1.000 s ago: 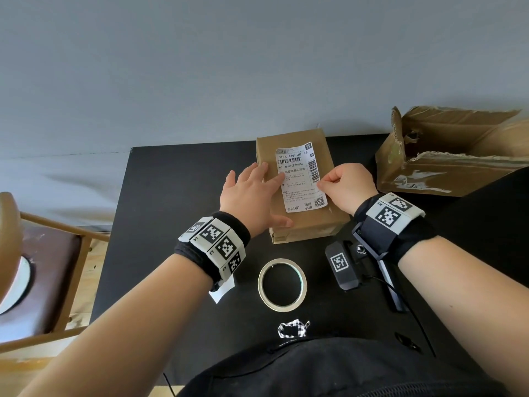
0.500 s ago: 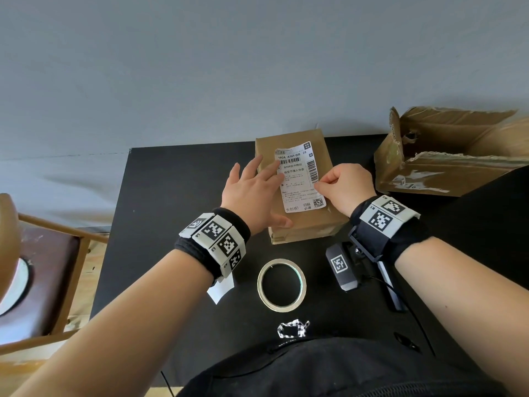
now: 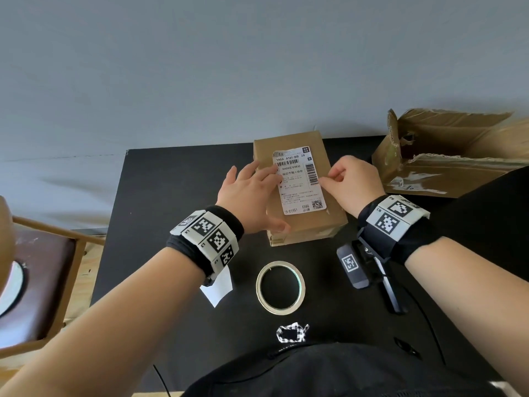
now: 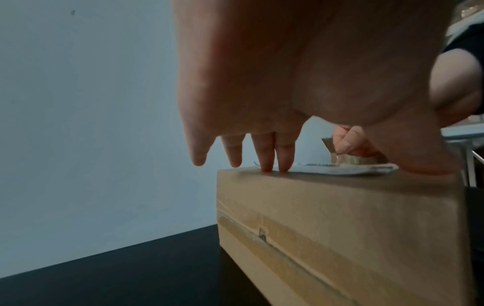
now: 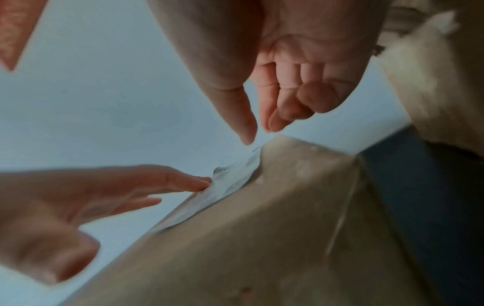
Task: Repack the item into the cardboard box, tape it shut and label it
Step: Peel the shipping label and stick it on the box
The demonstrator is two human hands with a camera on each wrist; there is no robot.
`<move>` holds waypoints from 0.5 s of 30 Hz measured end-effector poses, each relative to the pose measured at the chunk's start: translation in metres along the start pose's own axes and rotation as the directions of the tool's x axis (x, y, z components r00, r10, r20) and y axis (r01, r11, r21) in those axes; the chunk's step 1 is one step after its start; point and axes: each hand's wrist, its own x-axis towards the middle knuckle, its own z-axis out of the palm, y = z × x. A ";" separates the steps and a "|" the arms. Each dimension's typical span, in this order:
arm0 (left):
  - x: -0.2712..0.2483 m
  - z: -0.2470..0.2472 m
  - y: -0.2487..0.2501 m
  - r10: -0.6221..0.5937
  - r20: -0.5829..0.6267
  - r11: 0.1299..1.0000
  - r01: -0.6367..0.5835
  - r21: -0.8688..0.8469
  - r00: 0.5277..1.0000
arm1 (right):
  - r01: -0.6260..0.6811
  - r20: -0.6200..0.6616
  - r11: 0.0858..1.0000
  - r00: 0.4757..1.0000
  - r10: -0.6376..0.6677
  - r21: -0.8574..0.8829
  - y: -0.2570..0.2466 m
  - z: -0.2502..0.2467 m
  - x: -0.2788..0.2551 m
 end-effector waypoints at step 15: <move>0.031 0.032 -0.011 0.019 -0.125 0.997 -0.010 0.071 0.992 | 0.477 0.409 0.788 0.856 -0.316 -0.389 0.001 0.027 0.029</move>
